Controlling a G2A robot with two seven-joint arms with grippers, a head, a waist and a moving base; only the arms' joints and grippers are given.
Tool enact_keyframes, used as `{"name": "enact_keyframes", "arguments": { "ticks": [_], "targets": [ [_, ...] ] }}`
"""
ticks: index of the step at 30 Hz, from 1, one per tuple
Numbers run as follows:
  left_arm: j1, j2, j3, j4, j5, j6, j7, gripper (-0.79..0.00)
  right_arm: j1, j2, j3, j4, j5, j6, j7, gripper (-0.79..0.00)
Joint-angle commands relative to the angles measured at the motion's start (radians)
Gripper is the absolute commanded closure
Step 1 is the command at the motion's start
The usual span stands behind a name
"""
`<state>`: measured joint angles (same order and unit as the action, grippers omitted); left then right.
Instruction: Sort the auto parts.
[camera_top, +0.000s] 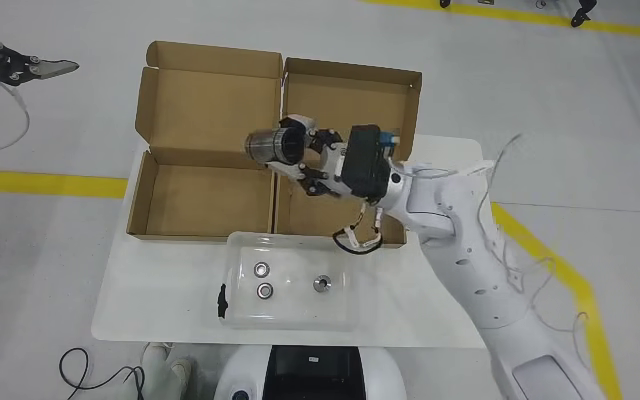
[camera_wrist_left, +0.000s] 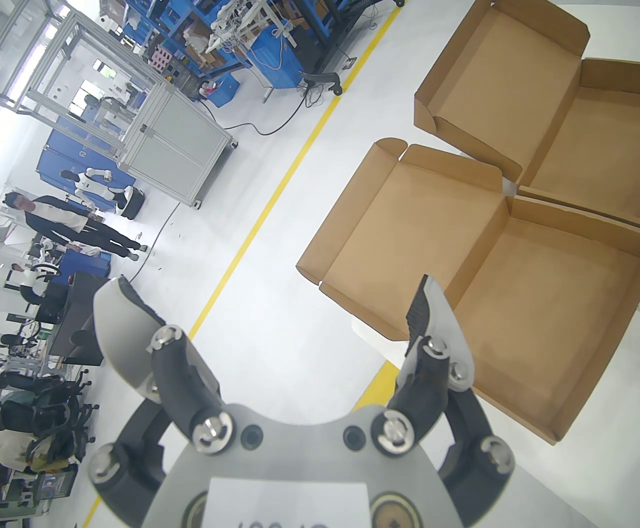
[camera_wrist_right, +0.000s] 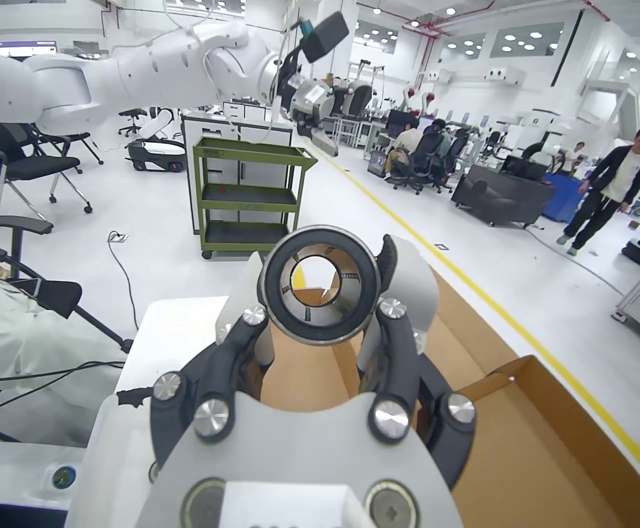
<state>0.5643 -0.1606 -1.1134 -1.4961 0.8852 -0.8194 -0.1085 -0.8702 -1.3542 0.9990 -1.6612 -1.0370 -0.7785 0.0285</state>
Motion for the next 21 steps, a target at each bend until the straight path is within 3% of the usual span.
{"name": "enact_keyframes", "arguments": {
  "ticks": [1, 8, 21],
  "targets": [
    [0.000, 0.000, 0.000, 0.000, 0.000, 0.000, 0.000, -0.785, 0.004, 0.002, 0.013, -0.025, 0.000, 0.005, 0.002, 0.000],
    [0.000, 0.000, 0.000, 0.000, 0.000, 0.000, 0.000, -0.785, 0.025, 0.005, 0.047, -0.099, -0.015, 0.035, 0.027, 0.000],
    [0.000, 0.000, 0.000, 0.000, 0.000, 0.000, 0.000, -0.785, 0.060, 0.007, 0.056, -0.109, -0.038, 0.042, 0.032, 0.000]
  ]
}}
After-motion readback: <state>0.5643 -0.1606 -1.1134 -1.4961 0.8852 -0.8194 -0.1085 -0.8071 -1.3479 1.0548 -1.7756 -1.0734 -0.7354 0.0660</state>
